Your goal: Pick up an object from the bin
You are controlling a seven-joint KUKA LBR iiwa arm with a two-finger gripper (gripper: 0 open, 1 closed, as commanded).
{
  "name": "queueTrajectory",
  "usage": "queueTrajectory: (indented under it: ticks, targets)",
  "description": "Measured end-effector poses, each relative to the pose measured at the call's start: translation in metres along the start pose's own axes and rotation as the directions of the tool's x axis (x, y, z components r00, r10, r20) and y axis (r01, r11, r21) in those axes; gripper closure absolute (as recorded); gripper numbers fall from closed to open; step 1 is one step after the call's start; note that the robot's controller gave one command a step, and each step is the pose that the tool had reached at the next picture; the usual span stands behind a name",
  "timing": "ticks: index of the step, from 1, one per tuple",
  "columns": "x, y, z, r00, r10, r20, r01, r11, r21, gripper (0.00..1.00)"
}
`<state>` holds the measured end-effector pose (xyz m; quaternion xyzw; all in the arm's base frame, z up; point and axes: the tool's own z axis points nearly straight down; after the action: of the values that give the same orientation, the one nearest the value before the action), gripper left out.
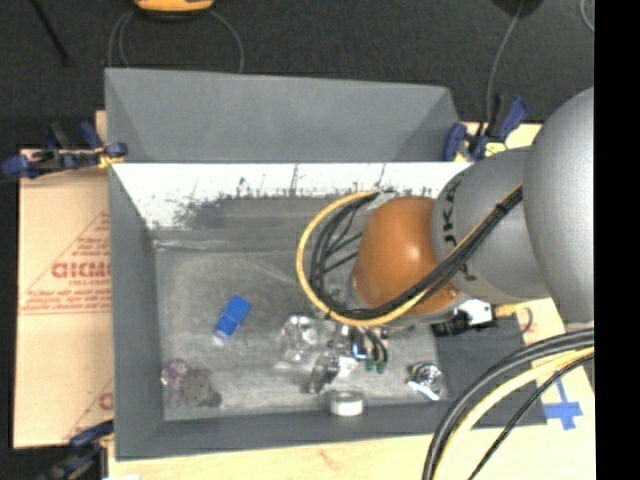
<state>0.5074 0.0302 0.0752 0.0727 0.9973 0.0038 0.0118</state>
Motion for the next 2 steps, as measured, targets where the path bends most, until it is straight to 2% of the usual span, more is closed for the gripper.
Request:
queueTrajectory:
  ticks: [1, 2]
  targets:
    - [0.025, -0.028, 0.000, 0.998, 0.068, 0.000, -0.068, 0.998, 0.002, 0.00]
    - [0.023, 0.005, 0.000, 0.999, 0.033, -0.006, -0.033, 0.999, 0.010, 0.00]
